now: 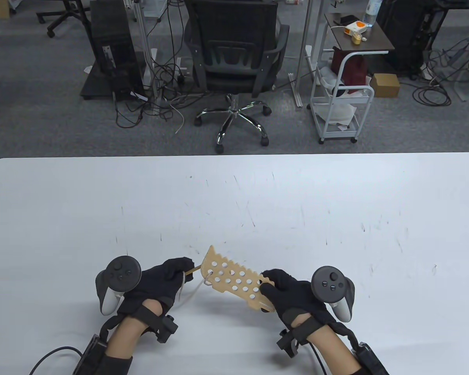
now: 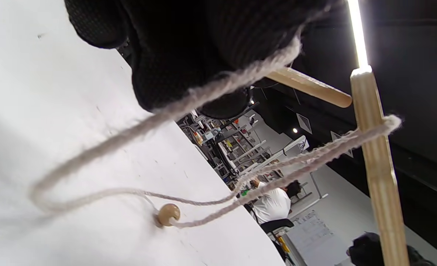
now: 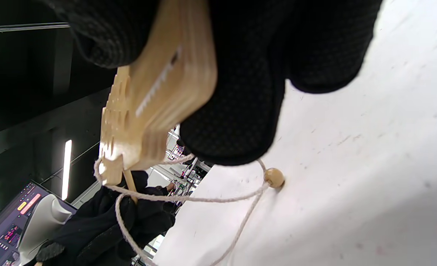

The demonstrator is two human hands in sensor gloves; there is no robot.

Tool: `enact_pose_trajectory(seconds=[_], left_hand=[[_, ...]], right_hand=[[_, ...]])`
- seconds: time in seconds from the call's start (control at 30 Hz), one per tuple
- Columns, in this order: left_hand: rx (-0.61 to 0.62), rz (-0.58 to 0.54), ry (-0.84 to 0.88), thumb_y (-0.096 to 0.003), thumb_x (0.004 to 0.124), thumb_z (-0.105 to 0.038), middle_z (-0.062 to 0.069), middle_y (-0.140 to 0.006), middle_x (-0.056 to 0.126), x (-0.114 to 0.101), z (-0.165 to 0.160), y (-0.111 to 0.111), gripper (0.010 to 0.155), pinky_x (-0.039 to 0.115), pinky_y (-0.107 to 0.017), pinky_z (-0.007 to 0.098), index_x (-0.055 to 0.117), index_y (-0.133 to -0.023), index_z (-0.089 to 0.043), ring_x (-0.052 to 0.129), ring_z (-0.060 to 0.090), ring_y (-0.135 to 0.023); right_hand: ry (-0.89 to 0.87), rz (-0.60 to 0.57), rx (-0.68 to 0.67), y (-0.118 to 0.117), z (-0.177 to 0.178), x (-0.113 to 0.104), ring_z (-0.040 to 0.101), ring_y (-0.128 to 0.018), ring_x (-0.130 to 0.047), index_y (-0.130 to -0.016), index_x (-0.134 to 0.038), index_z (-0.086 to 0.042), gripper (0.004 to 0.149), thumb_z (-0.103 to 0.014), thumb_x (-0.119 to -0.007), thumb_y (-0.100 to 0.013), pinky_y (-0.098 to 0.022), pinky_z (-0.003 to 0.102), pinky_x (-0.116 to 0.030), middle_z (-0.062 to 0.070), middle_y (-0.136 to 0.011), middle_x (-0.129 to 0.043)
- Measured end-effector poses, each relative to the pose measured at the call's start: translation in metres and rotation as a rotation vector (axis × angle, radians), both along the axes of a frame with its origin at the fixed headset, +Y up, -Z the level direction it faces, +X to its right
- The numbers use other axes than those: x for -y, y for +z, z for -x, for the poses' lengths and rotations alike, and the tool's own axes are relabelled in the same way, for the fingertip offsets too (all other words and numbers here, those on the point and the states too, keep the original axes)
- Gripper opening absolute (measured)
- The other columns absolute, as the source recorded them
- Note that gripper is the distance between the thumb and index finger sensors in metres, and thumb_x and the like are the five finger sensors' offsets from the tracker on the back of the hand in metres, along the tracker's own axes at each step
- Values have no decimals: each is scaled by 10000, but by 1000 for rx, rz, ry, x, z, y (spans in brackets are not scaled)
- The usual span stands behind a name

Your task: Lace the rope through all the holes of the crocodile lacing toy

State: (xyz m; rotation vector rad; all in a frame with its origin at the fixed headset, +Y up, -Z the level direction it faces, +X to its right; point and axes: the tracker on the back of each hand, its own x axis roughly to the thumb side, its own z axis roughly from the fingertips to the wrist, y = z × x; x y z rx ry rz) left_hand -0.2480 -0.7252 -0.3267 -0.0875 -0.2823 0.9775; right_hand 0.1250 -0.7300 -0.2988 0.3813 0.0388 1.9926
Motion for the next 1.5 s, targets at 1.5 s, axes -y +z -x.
enact_pose_trajectory(seconds=[1.5], left_hand=[[293,236,543,-465,787,-303,-73,-1033,825,10,-10,-2,546,634,-743,536,734,-1004,-373,887,276,-895]], right_hand=[[-72,60,-100,-2,4,3,200,-350,-1087,-840,-759,-155,464,-386,-755,-438,-412,456,-834,13,-593,-969]])
